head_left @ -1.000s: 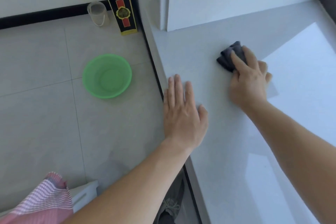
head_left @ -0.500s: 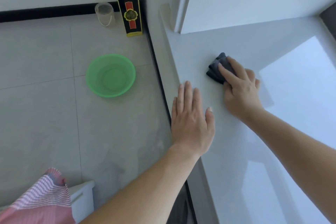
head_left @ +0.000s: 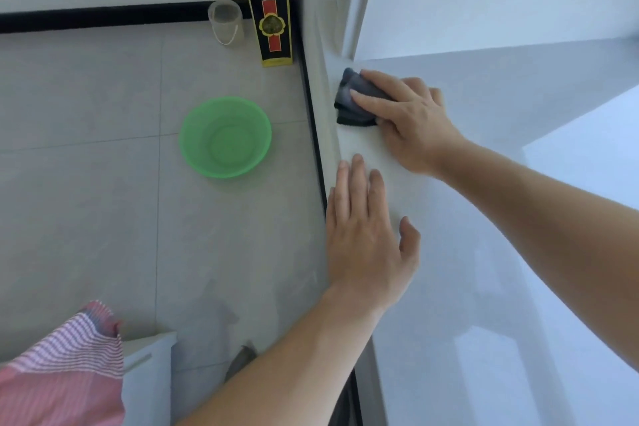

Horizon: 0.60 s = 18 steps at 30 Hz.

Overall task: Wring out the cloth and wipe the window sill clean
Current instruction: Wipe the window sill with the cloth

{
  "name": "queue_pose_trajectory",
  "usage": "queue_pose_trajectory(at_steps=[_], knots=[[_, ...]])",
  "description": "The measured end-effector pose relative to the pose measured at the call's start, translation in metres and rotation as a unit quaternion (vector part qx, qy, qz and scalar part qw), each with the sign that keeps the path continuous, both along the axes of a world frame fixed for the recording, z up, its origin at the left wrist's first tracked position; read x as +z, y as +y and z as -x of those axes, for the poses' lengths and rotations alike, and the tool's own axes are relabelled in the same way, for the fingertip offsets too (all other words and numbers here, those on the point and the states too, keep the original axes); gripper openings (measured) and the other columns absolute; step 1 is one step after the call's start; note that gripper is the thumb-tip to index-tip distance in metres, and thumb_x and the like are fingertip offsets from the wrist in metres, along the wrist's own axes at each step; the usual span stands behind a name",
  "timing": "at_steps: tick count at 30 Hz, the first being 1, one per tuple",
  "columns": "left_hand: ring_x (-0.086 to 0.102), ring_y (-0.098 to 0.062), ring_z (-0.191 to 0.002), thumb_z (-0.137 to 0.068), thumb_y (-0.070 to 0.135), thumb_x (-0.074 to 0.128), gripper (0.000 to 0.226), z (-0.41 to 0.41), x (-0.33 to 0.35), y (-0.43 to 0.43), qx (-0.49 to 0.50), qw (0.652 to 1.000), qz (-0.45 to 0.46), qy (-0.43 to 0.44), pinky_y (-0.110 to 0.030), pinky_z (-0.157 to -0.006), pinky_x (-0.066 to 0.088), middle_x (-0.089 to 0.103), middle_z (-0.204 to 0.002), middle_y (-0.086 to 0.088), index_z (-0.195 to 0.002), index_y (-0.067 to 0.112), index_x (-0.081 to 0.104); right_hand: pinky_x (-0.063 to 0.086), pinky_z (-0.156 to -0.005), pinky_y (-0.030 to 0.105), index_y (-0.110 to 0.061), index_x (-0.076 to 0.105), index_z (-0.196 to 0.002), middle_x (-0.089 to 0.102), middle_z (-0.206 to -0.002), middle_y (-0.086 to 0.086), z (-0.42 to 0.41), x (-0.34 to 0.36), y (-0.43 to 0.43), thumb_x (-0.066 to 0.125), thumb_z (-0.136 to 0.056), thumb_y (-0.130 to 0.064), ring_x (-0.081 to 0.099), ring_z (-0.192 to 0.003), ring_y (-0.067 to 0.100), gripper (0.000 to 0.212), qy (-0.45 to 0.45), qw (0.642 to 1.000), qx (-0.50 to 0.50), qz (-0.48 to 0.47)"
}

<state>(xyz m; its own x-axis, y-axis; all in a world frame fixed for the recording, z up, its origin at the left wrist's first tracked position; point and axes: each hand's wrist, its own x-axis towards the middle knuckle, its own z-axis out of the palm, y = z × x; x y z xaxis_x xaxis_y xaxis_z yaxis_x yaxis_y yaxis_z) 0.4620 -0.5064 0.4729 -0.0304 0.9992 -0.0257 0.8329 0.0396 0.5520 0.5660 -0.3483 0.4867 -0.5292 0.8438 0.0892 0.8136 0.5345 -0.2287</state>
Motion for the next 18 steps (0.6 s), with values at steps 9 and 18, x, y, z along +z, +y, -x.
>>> queue_pose_trajectory(at_steps=[9,18], knots=[[-0.016,-0.018,-0.151,-0.091,0.034,0.040,0.074,-0.005,0.005,-0.007,-0.003,0.999,0.022,0.036,-0.046,-0.123,0.004,-0.003,-0.166,-0.007,-0.156,0.009,0.014,0.025,-0.086,0.040,-0.041,0.046,-0.140,0.034,-0.155,-0.007,0.003,0.003,-0.020,0.040,-0.089,-0.015,0.041,-0.121,0.034,0.058,-0.015,0.996,0.082,0.008],[-0.009,-0.019,-0.152,-0.089,0.036,0.039,0.077,-0.007,0.000,-0.036,0.012,1.000,0.002,-0.002,-0.041,-0.123,0.007,-0.003,-0.166,-0.007,-0.155,0.004,0.016,0.027,-0.088,0.041,-0.037,0.048,-0.141,0.033,-0.156,-0.004,-0.010,0.004,-0.032,0.046,-0.090,-0.011,0.041,-0.123,0.033,0.057,0.000,0.996,0.089,-0.005]])
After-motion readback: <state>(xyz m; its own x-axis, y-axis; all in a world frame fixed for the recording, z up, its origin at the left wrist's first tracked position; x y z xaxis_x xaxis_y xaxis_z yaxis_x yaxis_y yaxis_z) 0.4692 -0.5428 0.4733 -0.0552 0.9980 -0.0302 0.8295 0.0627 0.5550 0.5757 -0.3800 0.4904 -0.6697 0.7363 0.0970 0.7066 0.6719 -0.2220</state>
